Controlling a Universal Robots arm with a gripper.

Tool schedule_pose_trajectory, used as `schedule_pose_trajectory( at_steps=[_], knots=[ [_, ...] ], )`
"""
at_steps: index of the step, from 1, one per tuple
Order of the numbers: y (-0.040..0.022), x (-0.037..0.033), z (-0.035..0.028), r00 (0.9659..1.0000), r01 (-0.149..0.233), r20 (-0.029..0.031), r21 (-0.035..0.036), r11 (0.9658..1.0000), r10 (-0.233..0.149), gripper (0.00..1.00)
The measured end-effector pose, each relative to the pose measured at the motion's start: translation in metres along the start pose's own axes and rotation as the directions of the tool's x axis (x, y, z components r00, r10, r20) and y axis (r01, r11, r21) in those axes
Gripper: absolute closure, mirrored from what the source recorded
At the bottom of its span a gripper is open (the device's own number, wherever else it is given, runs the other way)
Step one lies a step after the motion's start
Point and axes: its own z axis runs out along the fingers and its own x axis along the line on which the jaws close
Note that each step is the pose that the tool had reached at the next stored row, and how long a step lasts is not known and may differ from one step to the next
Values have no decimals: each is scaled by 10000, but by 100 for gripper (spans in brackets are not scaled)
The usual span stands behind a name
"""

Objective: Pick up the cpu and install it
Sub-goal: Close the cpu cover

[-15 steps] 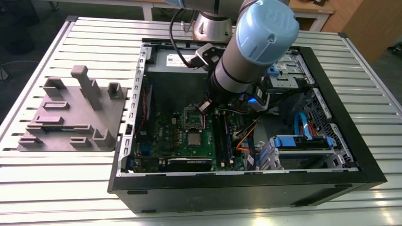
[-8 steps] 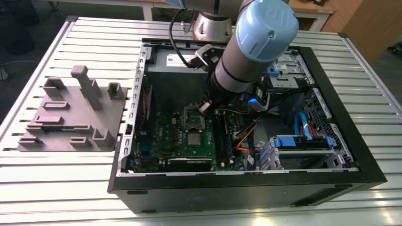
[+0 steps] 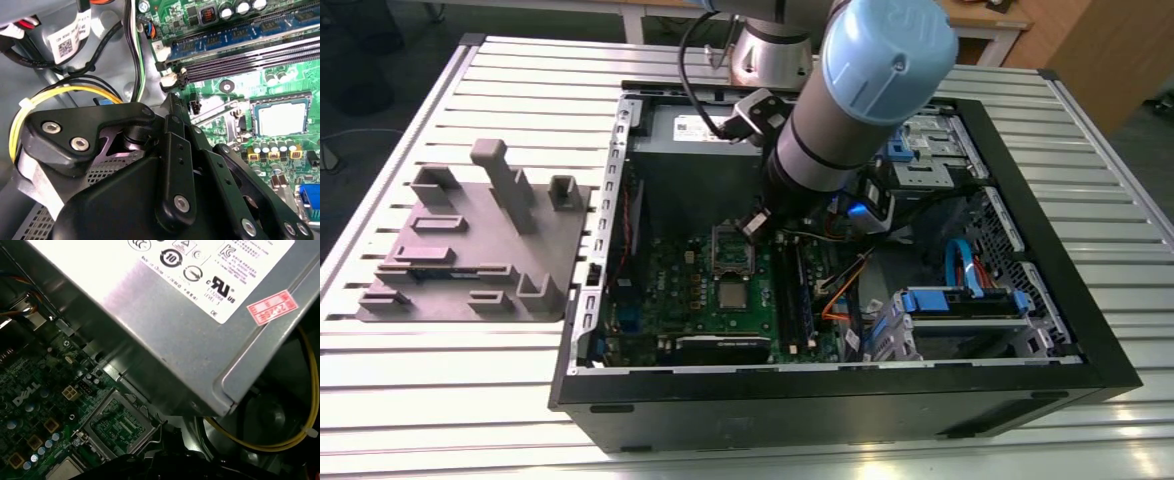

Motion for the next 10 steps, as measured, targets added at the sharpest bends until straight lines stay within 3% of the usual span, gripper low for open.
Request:
schedule_pose_trajectory(
  at_steps=[10],
  knots=[
    [28,11,-52,9999,95,-56,25,10000,-95,90]
  ],
)
